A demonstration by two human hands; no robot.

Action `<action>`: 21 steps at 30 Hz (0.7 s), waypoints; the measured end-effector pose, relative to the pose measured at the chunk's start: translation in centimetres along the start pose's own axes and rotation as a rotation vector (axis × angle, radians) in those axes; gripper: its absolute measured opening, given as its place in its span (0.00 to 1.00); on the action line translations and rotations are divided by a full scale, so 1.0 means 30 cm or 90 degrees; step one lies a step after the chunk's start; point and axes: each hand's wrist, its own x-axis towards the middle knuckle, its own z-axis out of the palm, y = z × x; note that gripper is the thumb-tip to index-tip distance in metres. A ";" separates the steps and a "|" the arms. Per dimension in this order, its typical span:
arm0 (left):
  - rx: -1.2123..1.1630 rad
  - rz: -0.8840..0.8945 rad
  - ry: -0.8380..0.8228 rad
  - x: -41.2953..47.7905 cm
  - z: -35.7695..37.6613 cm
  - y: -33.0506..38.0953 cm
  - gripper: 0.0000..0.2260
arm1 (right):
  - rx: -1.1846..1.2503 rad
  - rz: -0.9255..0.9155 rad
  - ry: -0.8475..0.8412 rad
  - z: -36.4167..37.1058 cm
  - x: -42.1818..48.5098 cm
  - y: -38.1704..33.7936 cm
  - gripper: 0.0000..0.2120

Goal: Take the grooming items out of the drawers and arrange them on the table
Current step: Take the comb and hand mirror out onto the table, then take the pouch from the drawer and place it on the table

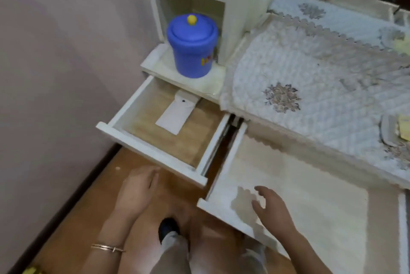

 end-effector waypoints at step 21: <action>0.040 0.035 -0.034 0.586 -0.295 -0.281 0.27 | 0.206 0.108 -0.056 0.175 0.527 -0.785 0.16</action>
